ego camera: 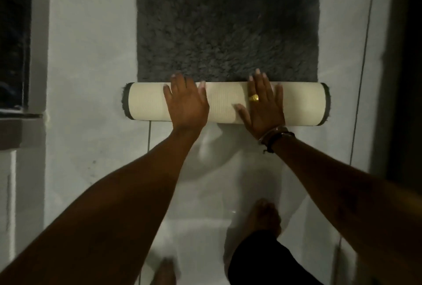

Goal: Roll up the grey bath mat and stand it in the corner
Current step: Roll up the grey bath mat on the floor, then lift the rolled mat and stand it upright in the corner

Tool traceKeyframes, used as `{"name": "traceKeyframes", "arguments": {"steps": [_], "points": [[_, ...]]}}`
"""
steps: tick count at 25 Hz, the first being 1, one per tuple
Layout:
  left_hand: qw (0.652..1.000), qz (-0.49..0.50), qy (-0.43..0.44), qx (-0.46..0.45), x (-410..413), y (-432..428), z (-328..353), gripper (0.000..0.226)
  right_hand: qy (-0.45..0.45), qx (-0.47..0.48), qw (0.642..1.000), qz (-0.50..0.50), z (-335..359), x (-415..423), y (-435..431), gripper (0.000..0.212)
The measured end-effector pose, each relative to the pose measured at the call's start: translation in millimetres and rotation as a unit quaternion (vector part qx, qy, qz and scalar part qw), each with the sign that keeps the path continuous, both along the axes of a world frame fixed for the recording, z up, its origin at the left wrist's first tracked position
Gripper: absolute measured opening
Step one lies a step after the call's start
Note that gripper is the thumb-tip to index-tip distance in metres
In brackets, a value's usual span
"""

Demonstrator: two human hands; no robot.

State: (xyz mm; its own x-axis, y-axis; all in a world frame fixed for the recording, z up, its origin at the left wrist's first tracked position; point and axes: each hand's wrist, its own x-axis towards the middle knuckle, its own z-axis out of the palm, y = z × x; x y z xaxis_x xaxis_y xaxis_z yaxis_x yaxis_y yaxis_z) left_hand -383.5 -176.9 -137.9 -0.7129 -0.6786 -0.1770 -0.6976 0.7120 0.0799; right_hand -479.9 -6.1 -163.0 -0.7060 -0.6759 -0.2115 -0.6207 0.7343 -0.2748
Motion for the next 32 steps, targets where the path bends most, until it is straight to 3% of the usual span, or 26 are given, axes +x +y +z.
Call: {"name": "traceKeyframes", "arguments": {"steps": [5,8,11,13,15,18,20,22,24,25,26,27,28,29,32], "points": [[0.993,-0.1,0.04,0.041,-20.4,-3.4,-0.2,0.074,-0.046,0.012,0.999,-0.022,7.9,-88.2,-61.0,0.075],[0.98,-0.192,0.052,0.021,-46.6,-20.8,-3.7,0.071,-0.036,0.029,0.997,-0.067,26.2,-113.1,-77.7,0.07],[0.981,-0.186,-0.018,0.053,-80.7,-49.8,-0.2,0.075,0.001,-0.027,0.993,-0.114,55.3,-89.9,-93.7,0.066],[0.983,-0.154,-0.074,0.072,-118.1,-73.9,10.0,0.076,-0.008,-0.051,0.997,-0.065,69.6,-65.9,-95.3,0.069],[0.988,-0.11,-0.09,0.062,-155.3,-95.4,17.0,0.067,-0.029,-0.007,0.999,0.016,68.6,-62.5,-97.2,0.074],[0.997,-0.051,-0.033,0.049,-200.1,-120.5,28.9,0.06,-0.031,0.089,0.995,0.043,49.4,-102.2,-127.2,0.079],[0.998,-0.03,0.061,0.017,-201.7,-129.9,37.7,0.052,-0.019,0.08,0.996,0.043,41.2,-147.5,-153.0,0.075],[0.98,-0.027,0.196,-0.014,-190.5,-125.9,48.3,0.041,-0.019,0.073,0.996,0.039,40.8,-191.5,-183.0,0.076],[0.95,0.107,0.289,0.044,-164.5,-105.2,50.3,0.04,-0.048,0.083,0.994,0.047,48.0,-221.1,-203.9,0.084],[0.906,0.255,0.307,0.138,-156.6,-96.5,50.1,0.048,-0.074,0.098,0.991,0.049,49.6,-232.1,-211.4,0.087],[0.797,0.431,0.311,0.286,-156.4,-91.2,51.4,0.062,-0.118,0.12,0.985,0.037,53.4,-242.6,-218.5,0.09],[0.636,0.565,0.291,0.437,-160.4,-89.3,47.7,0.076,-0.164,0.138,0.977,0.015,55.1,-252.7,-223.9,0.095],[0.51,0.605,0.253,0.557,-165.1,-92.3,41.6,0.084,-0.204,0.156,0.967,-0.004,55.6,-260.6,-229.3,0.101],[0.45,0.579,0.234,0.638,-169.0,-96.7,30.4,0.086,-0.242,0.166,0.956,-0.013,54.2,-267.7,-236.0,0.107],[0.419,0.489,0.32,0.695,-189.6,-113.4,14.5,0.089,-0.36,0.165,0.918,-0.032,48.8,-287.7,-259.2,0.123]]}}
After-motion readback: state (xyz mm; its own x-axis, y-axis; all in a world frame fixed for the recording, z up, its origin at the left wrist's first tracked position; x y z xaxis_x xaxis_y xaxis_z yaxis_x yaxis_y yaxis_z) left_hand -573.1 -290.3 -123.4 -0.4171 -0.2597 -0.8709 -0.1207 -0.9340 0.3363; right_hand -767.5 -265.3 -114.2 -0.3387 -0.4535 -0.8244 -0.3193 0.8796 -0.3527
